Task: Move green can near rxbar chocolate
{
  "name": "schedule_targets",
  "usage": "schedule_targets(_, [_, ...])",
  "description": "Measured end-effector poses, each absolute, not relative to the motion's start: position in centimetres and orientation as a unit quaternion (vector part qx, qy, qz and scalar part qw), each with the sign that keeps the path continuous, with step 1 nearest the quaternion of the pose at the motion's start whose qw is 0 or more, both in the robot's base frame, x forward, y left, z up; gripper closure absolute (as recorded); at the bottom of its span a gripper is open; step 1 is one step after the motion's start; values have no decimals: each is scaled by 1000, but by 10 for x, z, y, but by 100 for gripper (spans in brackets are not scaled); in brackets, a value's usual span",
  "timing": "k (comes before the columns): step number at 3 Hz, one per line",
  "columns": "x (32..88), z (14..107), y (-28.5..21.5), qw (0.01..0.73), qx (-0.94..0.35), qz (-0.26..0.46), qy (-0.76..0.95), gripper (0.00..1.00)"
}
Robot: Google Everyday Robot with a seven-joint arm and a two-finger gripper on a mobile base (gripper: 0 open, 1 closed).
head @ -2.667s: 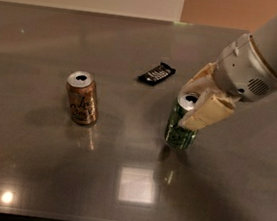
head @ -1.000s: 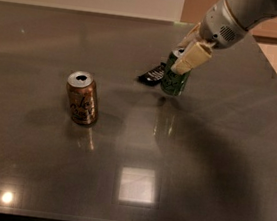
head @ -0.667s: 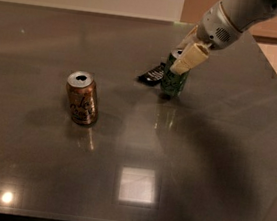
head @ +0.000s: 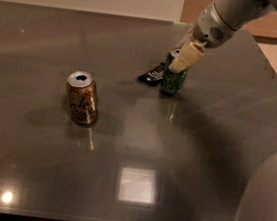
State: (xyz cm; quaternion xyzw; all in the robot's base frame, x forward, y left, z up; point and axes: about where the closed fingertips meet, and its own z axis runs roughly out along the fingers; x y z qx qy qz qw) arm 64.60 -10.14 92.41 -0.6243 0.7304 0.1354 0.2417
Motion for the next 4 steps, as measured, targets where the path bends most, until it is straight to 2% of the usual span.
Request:
schedule_targets(2, [655, 918, -104, 226, -622, 127, 739, 15])
schedule_targets(3, [657, 916, -102, 227, -621, 127, 739, 0])
schedule_targets(4, [658, 916, -102, 227, -621, 127, 739, 0])
